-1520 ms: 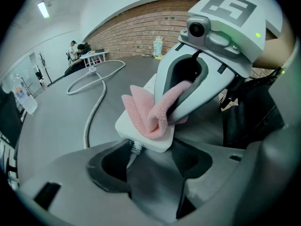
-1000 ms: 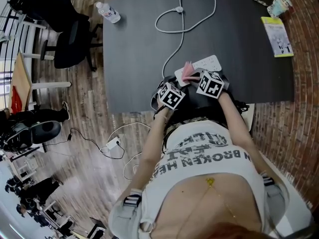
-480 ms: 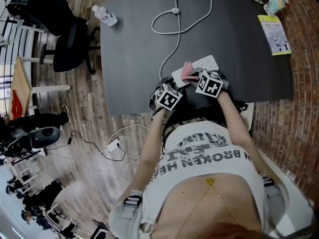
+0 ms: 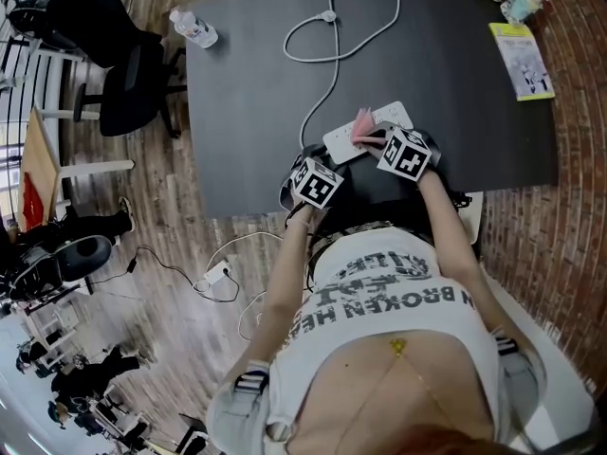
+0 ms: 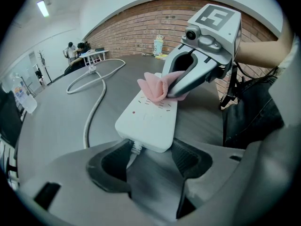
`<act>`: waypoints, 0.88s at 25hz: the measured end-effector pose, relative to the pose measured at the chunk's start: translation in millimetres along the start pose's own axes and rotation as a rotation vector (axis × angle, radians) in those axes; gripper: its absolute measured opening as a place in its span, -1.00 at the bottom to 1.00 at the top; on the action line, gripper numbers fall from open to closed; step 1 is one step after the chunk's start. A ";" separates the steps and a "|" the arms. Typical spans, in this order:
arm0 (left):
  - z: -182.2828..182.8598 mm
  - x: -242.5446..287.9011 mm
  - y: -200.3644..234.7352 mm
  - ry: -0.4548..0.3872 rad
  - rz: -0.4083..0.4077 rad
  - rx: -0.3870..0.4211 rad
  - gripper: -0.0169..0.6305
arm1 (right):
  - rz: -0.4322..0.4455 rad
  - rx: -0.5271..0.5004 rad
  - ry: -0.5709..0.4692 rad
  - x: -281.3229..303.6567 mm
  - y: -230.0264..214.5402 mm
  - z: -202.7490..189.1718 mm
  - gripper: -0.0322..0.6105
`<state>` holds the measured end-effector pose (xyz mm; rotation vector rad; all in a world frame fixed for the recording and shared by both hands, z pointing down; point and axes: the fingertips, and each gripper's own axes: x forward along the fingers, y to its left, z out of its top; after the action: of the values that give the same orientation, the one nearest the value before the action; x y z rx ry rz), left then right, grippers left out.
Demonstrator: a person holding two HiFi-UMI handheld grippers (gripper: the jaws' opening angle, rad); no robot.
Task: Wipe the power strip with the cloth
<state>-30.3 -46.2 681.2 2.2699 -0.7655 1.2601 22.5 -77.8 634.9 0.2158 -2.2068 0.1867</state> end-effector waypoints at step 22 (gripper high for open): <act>-0.7 1.5 -0.2 -0.002 0.001 0.003 -0.13 | -0.082 0.107 0.001 -23.2 -29.1 -33.4 -0.85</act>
<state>-29.9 -46.0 682.8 2.2737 -0.7659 1.2606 68.6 -97.1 638.0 0.3644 -2.1845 0.2601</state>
